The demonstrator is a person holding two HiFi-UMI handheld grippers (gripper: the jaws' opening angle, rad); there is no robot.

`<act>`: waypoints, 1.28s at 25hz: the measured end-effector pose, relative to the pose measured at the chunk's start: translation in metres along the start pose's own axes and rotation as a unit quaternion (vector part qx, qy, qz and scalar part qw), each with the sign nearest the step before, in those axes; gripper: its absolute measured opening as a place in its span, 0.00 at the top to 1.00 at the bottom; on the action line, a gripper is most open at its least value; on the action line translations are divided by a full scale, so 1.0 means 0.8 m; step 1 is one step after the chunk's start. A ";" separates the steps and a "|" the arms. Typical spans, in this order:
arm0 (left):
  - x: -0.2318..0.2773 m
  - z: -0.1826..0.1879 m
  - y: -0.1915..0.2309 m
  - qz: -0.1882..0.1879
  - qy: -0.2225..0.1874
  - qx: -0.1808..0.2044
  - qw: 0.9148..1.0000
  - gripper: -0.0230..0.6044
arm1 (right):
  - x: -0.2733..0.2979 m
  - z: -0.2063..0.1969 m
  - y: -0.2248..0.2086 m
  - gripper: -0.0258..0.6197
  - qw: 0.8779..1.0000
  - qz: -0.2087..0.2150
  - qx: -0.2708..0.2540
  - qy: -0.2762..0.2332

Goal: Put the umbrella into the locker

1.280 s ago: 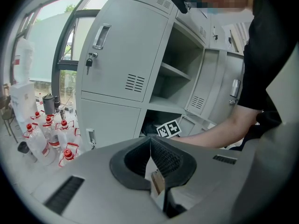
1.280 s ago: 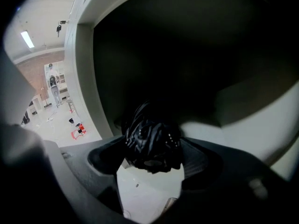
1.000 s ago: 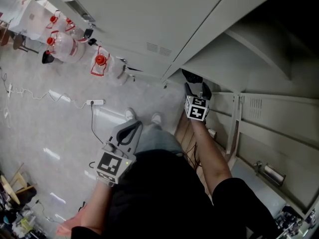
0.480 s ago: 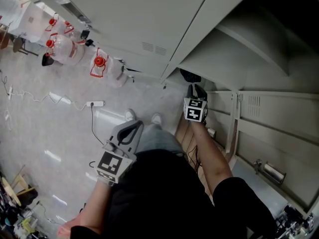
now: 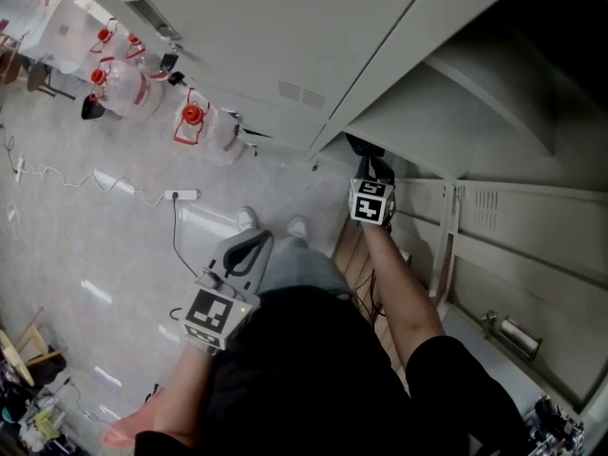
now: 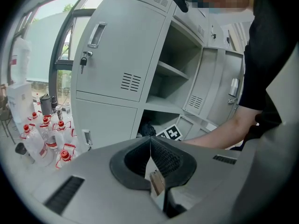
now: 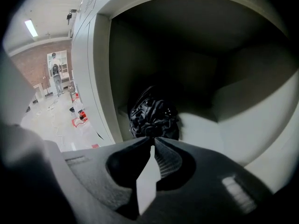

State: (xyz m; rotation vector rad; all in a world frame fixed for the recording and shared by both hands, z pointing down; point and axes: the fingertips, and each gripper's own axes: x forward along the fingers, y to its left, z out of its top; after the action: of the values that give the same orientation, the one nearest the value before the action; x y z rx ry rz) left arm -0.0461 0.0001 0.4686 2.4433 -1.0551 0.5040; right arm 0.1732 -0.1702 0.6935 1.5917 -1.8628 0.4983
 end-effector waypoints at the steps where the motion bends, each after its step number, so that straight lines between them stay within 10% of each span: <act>1: 0.001 -0.001 0.000 -0.001 0.001 -0.002 1.000 0.95 | 0.003 0.004 0.002 0.93 1.000 0.003 0.000 -0.002; 32: -0.016 -0.002 0.011 0.018 0.007 -0.030 0.999 0.95 | 0.041 0.071 0.016 0.92 0.999 0.003 -0.040 -0.028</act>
State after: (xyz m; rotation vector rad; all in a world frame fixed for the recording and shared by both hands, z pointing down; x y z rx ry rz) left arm -0.0614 0.0032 0.4662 2.3690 -1.0931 0.4930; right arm 0.1463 -0.2286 0.6751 1.5618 -1.9051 0.3795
